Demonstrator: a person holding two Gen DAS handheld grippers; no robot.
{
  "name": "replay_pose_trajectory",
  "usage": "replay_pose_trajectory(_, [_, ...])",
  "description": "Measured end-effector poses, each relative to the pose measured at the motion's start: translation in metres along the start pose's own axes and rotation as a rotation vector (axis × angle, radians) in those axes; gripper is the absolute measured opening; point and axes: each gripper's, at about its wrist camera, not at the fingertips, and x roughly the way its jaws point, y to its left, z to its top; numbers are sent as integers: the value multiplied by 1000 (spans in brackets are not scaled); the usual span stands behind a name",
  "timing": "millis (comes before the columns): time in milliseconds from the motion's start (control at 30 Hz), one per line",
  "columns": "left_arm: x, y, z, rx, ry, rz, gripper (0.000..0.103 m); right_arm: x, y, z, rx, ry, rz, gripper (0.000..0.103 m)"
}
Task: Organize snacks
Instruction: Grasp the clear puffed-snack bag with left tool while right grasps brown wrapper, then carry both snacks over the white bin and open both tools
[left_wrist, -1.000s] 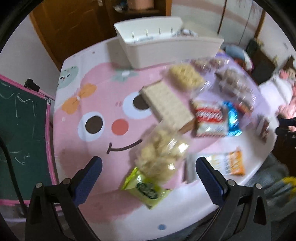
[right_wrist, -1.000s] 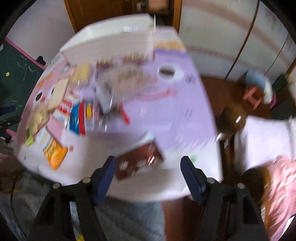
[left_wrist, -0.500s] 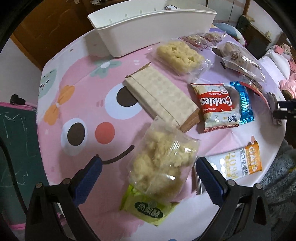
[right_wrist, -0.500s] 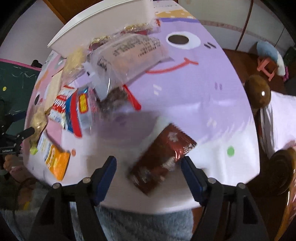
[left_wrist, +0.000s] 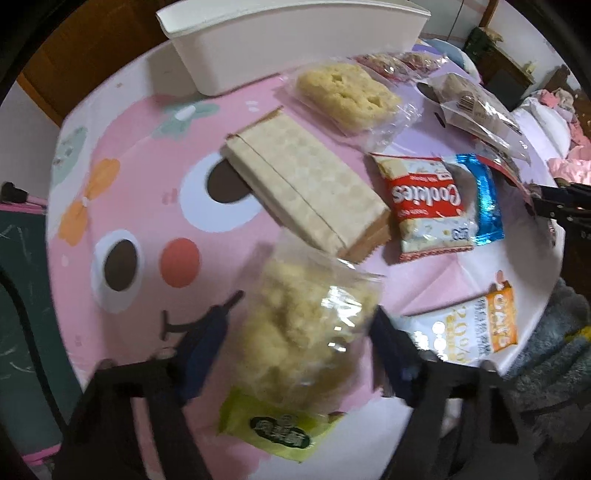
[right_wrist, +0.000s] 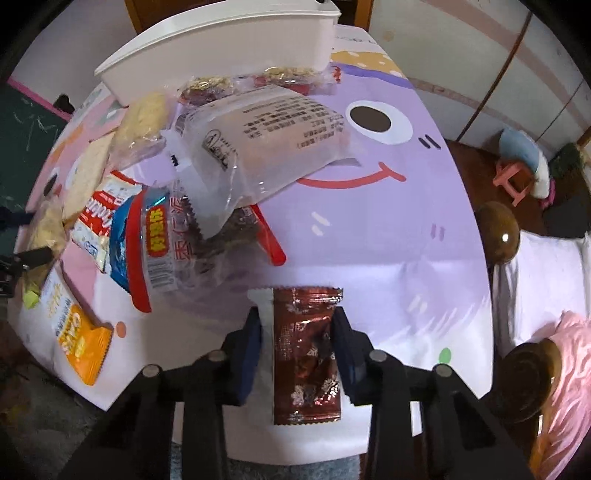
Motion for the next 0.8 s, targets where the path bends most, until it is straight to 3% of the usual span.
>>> replay_pose_trajectory(200, [-4, -5, -1, -41, -27, 15, 49, -7, -7, -2, 44, -8, 74, 34])
replay_pose_trajectory(500, [-46, -6, 1, -147, -121, 14, 47, -46, -7, 3, 40, -107, 104, 34])
replay_pose_trajectory(800, [-133, -31, 27, -123, -293, 13, 47, -97, 17, 31, -51, -255, 115, 34])
